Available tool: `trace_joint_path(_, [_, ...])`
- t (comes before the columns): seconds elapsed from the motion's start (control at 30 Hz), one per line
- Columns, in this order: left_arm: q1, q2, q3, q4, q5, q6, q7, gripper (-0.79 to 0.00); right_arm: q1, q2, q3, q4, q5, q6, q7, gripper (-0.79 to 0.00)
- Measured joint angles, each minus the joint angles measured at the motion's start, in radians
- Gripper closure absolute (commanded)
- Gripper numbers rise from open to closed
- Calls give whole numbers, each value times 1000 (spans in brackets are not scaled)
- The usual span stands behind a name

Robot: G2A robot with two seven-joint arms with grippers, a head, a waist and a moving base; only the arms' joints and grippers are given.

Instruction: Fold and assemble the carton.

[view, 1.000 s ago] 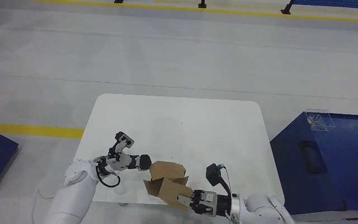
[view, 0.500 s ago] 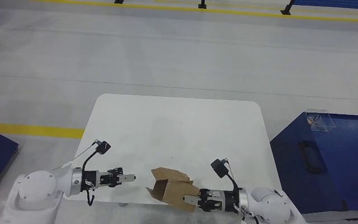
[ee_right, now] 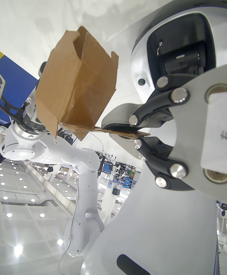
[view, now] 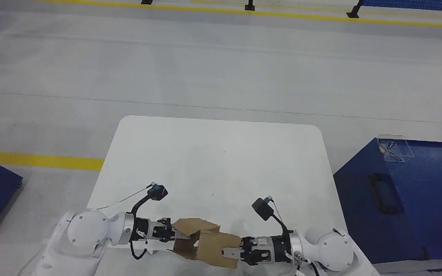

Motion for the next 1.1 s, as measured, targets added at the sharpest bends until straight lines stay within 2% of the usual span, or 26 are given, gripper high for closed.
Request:
trace_joint_path(0.03, [-3, 0, 13, 3, 2, -5, 8, -579, 3, 0, -5, 1, 0, 3, 0, 0])
trace_joint_path(0.07, [-6, 0, 22, 4, 2, -7, 15, -348, 6, 1, -9, 2, 1, 5, 1, 0])
trace_joint_path(0.1, [-8, 0, 30, 6, 4, -8, 21, -243, 9, 1, -12, 3, 3, 6, 0, 0])
trace_joint_path(0.13, [-11, 0, 41, 6, 13, -7, 31, -80, 12, 1, -15, 5, 5, 6, 0, 0])
trace_joint_path(0.2, [-15, 1, 55, 6, 33, -3, 44, 0, 17, 2, -19, 7, 7, 8, -2, 0])
trace_joint_path(0.5, [-25, 5, 102, 5, 14, -32, 56, 0, 25, 7, -26, 8, 5, 7, -21, 0])
trace_joint_path(0.53, [-26, 6, 104, 8, 1, -37, 59, 0, 24, 7, -25, 9, -1, 8, -28, -166])
trace_joint_path(0.57, [-27, 6, 105, 12, -12, -40, 61, 0, 23, 8, -24, 9, -7, 8, -36, -570])
trace_joint_path(0.6, [-29, 6, 106, 17, -26, -42, 60, 0, 21, 8, -21, 11, -12, 7, -45, -785])
trace_joint_path(0.8, [-54, 3, 113, 75, -146, 14, 97, 0, -10, 18, 54, 7, -96, -7, -151, -785])
trace_joint_path(0.93, [-66, -5, 113, 121, -307, 65, 155, 0, -55, 27, 141, -22, -154, 3, -239, -785])
trace_joint_path(1.0, [-69, -7, 114, 123, -362, 56, 166, 0, -56, 27, 142, -23, -154, 3, -238, -785])
trace_joint_path(1.1, [-70, -6, 114, 121, -334, 52, 165, 0, -54, 26, 139, -22, -152, 3, -234, -785])
